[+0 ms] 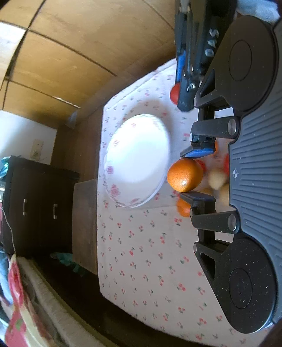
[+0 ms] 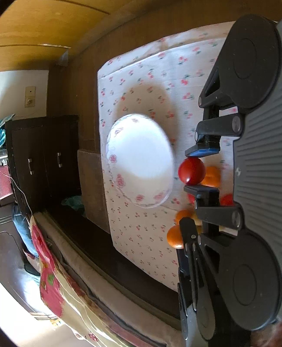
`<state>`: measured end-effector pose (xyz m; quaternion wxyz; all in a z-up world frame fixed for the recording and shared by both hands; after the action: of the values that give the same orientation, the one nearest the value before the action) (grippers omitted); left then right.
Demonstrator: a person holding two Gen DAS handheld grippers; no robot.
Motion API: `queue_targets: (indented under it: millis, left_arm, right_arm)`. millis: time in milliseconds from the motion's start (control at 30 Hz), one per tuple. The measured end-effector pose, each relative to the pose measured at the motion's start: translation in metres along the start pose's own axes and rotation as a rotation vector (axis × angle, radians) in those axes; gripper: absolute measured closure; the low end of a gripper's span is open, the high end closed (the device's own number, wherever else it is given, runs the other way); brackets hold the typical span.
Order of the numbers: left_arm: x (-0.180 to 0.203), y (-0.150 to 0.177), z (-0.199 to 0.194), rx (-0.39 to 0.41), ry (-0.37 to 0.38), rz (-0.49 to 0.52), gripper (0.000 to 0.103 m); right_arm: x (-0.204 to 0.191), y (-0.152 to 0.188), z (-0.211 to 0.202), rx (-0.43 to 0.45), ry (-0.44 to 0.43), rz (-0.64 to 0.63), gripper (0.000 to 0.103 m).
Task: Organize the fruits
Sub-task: 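Carry both fruits over the white bowl and open both grippers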
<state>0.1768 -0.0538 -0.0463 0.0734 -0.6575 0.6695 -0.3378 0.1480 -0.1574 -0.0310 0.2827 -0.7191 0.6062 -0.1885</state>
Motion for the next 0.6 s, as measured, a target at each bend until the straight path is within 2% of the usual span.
queue_targets:
  millis: [300,600]
  left_arm:
    - [0.007,-0.032,0.039,-0.007,0.010,-0.037,0.062]
    - [0.003,-0.040,0.075,-0.045,-0.015,-0.067,0.063]
  right_arm:
    - [0.028,-0.023,0.046,-0.033,0.022,0.014,0.074]
    - [0.046,-0.030,0.080,-0.069,0.032,0.037,0.074]
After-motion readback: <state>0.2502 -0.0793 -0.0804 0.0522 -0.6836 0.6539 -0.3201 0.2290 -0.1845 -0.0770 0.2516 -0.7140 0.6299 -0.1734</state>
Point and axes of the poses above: each gripper's, at about its wrist camera, not at the fingertips, and z roughly the way its jaws point, x to its right, y to its underside, the point moved 10 cm from there along z, roughly the way its jaws point, and after that the axes turned 15 degrees about -z, right-handed, at the moved point
